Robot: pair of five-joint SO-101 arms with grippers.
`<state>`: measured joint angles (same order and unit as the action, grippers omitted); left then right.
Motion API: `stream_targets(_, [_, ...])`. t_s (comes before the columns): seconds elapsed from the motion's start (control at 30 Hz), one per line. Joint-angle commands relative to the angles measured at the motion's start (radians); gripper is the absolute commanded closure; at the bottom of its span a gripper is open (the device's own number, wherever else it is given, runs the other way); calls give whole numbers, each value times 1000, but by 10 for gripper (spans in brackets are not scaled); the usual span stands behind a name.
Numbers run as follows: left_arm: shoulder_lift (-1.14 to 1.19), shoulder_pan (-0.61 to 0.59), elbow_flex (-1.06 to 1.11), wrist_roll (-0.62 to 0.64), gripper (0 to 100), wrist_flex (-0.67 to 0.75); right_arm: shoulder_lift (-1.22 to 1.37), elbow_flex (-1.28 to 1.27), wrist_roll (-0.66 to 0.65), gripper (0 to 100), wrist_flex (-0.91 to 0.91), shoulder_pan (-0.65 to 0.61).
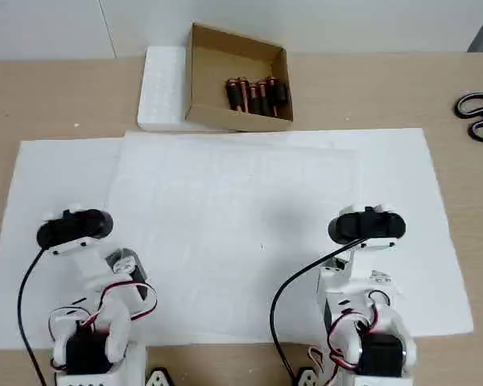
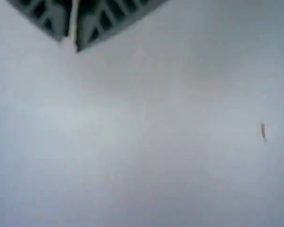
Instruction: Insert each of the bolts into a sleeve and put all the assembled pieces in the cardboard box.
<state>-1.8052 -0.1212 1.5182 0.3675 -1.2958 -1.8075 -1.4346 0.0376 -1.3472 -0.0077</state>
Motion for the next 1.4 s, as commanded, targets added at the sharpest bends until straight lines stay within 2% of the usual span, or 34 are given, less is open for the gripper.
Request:
stream_targets(0.0, [-12, 2, 24, -8, 994, 26, -8, -26, -8, 995, 22, -1])
stream_targets(0.23, [-12, 2, 64, -3, 994, 26, -8, -127, -8, 995, 18, -2])
stream_targets(0.53, [-12, -5, 64, 2, 994, 23, -8, -129, -6, 995, 19, 1])
stream_targets(0.87, [-12, -106, 67, 144, 994, 5, -8, -129, -2, 995, 18, 4])
stream_targets(1.37, [-12, -107, 68, 157, 994, 6, -8, -129, -5, 995, 18, 1])
